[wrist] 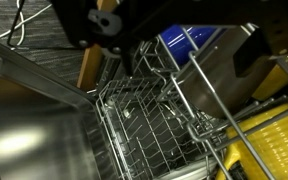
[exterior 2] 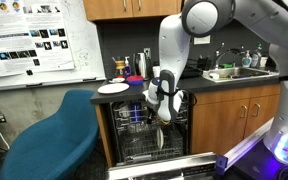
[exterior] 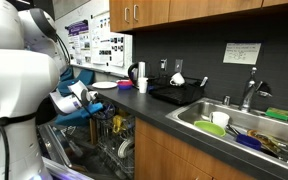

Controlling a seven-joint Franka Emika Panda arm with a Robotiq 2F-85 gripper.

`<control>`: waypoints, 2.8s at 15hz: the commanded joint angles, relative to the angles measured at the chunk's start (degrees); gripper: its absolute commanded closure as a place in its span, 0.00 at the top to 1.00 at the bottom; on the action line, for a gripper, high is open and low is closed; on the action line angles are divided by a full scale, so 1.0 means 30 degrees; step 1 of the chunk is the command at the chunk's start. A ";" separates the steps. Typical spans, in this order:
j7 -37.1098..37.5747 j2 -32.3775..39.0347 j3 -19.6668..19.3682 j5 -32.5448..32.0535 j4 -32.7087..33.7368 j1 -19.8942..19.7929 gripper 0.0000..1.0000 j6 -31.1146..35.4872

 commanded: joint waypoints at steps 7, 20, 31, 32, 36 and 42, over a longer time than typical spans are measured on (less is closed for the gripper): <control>0.0291 0.1466 -0.2077 -0.0369 0.2336 0.0534 1.00 -0.1303; -0.0001 -0.3666 -0.2378 -0.2289 -0.2029 0.2431 1.00 -0.3168; 0.1483 -1.1458 -0.2268 -0.7286 -0.4711 0.4133 1.00 -0.9829; 0.1544 -1.2232 -0.1532 -0.7696 -0.4894 0.3596 1.00 -1.0333; 0.1395 -1.4419 0.3256 -0.7490 -0.5610 -0.0451 1.00 -1.1588; -0.2548 -1.5206 1.1754 -0.1834 -0.6564 -0.7214 1.00 -1.0956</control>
